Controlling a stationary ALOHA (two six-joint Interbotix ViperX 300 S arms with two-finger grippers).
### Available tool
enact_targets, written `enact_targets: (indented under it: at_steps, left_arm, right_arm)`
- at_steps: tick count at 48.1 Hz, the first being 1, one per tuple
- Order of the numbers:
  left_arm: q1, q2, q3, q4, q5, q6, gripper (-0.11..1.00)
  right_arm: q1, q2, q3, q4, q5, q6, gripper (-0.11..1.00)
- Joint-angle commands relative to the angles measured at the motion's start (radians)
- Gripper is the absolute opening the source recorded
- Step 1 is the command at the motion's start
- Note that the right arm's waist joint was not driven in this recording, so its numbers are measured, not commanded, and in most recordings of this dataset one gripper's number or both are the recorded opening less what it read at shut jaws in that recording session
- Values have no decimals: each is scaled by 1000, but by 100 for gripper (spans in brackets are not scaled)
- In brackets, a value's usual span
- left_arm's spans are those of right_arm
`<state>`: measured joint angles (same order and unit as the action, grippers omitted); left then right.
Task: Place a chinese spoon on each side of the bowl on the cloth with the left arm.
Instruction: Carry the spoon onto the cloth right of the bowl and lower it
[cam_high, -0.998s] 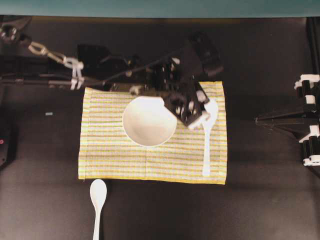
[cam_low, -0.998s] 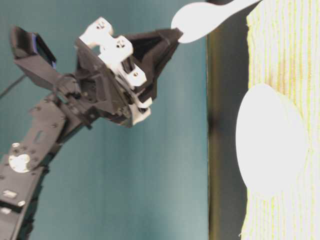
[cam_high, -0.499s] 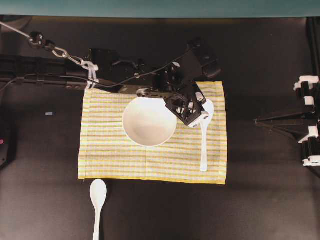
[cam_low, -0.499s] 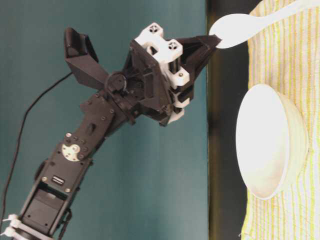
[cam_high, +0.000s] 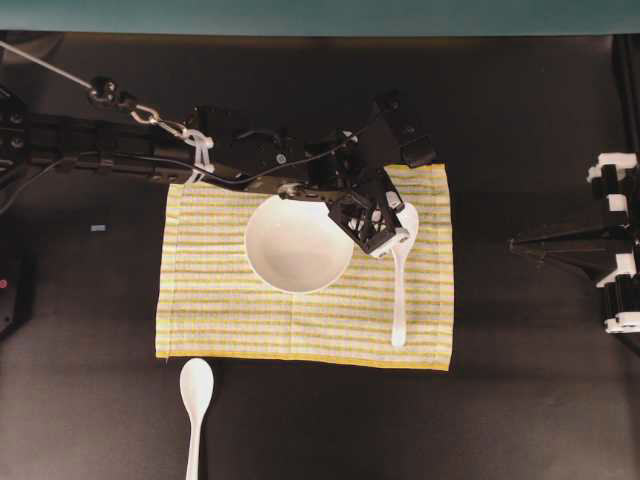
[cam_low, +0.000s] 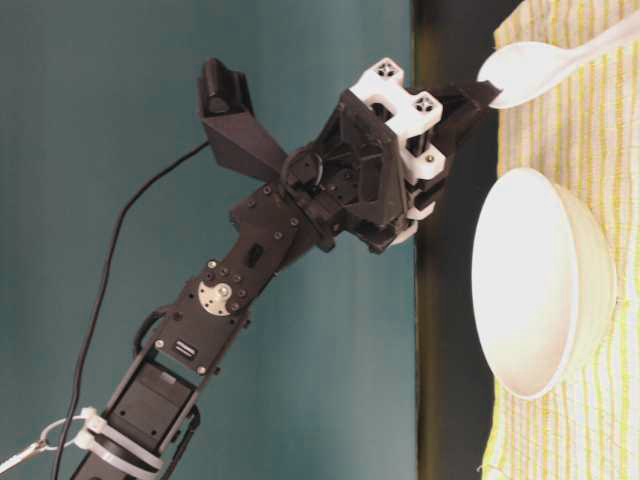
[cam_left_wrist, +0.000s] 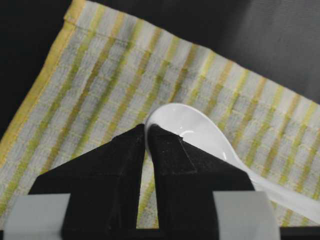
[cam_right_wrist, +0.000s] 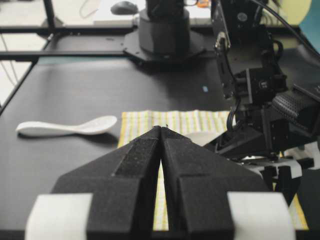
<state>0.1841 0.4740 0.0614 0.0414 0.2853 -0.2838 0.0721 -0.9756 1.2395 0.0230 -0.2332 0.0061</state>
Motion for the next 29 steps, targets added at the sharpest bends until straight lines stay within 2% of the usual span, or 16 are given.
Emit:
enact_targets:
  at_steps: [1, 6, 11, 15, 24, 26, 29]
  left_arm:
    - [6, -5, -3, 3, -17, 6, 5]
    - [6, -5, -3, 3, -31, 6, 6]
    - [6, -3, -3, 3, -35, 2, 15]
    - [6, -2, -3, 3, -35, -8, 30]
    - [6, -3, -3, 3, -37, -11, 78]
    - [6, -5, -2, 3, -37, -12, 83]
    - [0, -35, 3, 3, -32, -12, 86]
  right_arm:
    - [0, 9, -6, 3, -5, -5, 0]
    - [0, 9, -6, 2, -5, -5, 0]
    - [0, 9, -6, 3, -5, -5, 0]
    - [0, 9, -5, 3, -5, -5, 0]
    - [2, 9, -5, 3, -5, -3, 0]
    - [0, 9, -5, 3, -5, -3, 0]
    - [0, 9, -6, 3, -5, -3, 0]
